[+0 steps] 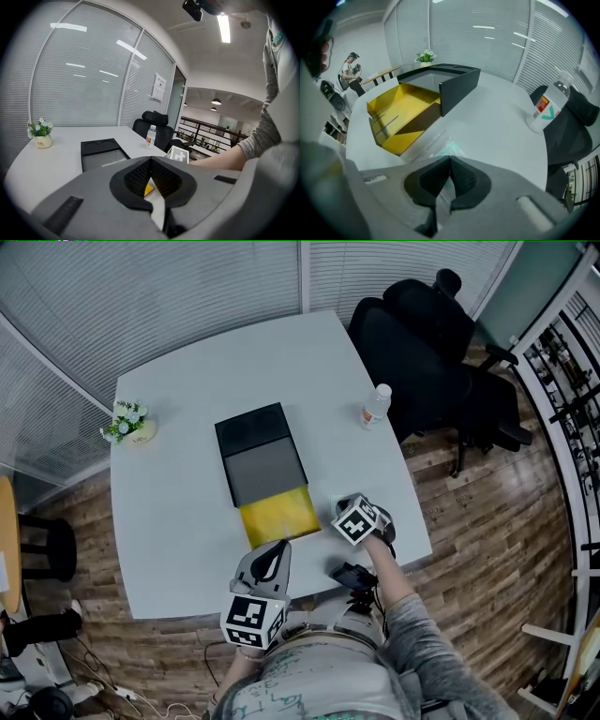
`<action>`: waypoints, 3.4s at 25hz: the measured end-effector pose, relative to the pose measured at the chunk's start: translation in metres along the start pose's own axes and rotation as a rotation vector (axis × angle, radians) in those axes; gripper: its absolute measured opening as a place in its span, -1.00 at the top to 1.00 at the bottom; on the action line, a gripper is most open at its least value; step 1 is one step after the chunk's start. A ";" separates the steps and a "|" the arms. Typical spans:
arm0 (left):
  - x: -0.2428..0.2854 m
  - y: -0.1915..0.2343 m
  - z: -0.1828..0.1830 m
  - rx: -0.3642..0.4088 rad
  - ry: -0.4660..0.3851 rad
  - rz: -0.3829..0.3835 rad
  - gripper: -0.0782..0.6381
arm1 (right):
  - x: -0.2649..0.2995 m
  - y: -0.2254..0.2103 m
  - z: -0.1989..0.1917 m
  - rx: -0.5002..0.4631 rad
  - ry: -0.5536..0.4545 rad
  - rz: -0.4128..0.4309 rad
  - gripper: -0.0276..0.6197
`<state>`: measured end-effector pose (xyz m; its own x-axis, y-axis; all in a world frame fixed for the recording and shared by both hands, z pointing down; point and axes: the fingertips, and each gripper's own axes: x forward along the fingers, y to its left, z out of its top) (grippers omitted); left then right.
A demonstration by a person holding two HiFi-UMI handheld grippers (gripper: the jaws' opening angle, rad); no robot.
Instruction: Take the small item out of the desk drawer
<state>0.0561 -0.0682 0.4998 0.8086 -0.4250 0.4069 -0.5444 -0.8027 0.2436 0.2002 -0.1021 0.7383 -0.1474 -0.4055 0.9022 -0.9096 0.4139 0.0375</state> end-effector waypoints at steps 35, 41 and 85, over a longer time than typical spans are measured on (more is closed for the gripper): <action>-0.022 0.016 0.000 -0.016 -0.030 0.005 0.79 | -0.091 0.021 0.033 -0.074 -0.153 0.086 0.71; -0.023 0.022 0.002 -0.019 -0.035 0.001 0.79 | -0.122 0.035 0.057 -0.072 -0.252 0.084 0.91; -0.062 0.007 0.103 0.089 -0.335 -0.003 0.79 | -0.310 0.135 0.198 -0.137 -1.091 0.081 0.91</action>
<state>0.0249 -0.0898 0.3857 0.8466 -0.5244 0.0911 -0.5322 -0.8313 0.1603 0.0459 -0.0818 0.3781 -0.5299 -0.8470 0.0428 -0.8408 0.5313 0.1039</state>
